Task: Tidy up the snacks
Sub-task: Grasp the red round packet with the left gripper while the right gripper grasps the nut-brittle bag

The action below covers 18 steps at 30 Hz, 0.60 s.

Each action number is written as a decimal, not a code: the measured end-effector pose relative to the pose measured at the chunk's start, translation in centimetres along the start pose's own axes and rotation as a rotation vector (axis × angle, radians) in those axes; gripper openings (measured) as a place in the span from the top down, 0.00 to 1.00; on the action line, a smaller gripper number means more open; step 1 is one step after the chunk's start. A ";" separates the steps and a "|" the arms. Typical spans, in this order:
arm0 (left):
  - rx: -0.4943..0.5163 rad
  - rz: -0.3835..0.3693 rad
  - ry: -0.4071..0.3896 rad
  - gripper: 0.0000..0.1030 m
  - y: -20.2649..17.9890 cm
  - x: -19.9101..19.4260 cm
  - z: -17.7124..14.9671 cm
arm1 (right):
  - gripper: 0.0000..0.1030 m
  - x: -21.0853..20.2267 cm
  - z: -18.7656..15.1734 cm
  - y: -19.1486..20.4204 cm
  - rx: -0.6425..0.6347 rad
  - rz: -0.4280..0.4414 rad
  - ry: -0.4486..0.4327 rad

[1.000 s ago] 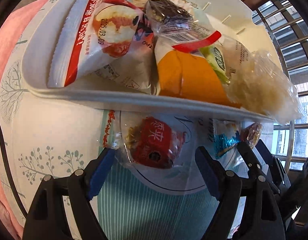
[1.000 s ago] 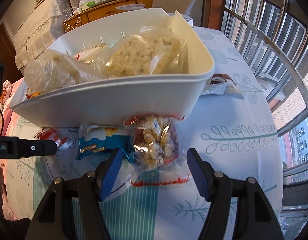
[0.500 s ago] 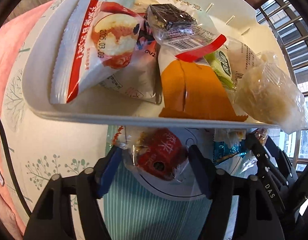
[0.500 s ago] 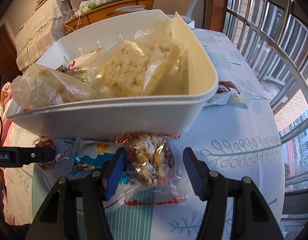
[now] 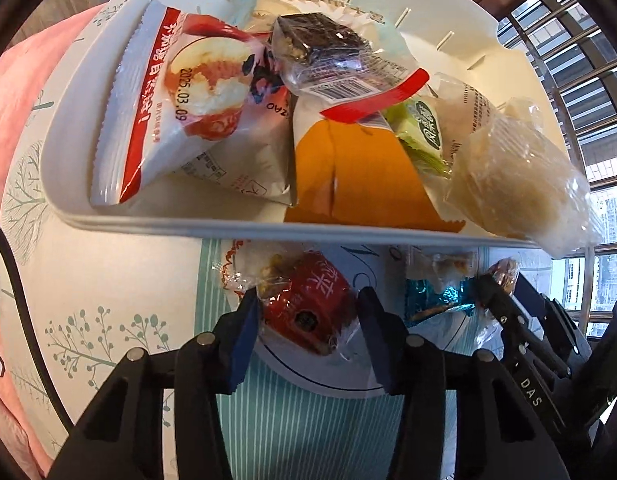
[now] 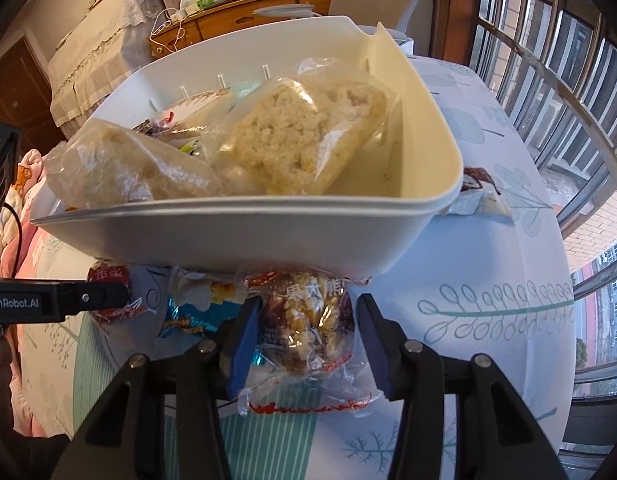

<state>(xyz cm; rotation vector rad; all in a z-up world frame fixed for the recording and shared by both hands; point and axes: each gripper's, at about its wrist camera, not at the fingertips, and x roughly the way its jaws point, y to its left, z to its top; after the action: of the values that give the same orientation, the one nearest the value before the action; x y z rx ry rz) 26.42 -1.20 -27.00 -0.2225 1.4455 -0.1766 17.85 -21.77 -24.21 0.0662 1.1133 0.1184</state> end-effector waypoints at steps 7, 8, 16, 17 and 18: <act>-0.001 -0.014 -0.029 0.59 -0.7 -0.8 -2.6 | 0.53 -0.8 -1.1 0.3 0.005 0.026 0.018; 0.000 -0.018 -0.036 0.59 -0.8 -0.9 -2.9 | 0.53 -0.9 -1.2 0.4 0.003 0.029 0.019; -0.009 -0.039 -0.082 0.63 -1.6 -2.4 -5.6 | 0.53 -3.0 -2.6 0.7 -0.010 0.060 0.011; -0.015 -0.042 -0.093 0.63 -1.7 -2.7 -6.1 | 0.53 -3.3 -2.7 0.7 -0.014 0.067 0.010; -0.018 -0.043 -0.100 0.63 -1.5 -2.9 -6.3 | 0.53 -3.6 -2.9 0.8 -0.022 0.073 0.009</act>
<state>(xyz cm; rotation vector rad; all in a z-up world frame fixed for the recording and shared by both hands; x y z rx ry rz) 19.85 -2.23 -24.47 -0.2738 1.3442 -0.1847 13.65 -21.48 -22.19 0.0873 1.1184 0.1963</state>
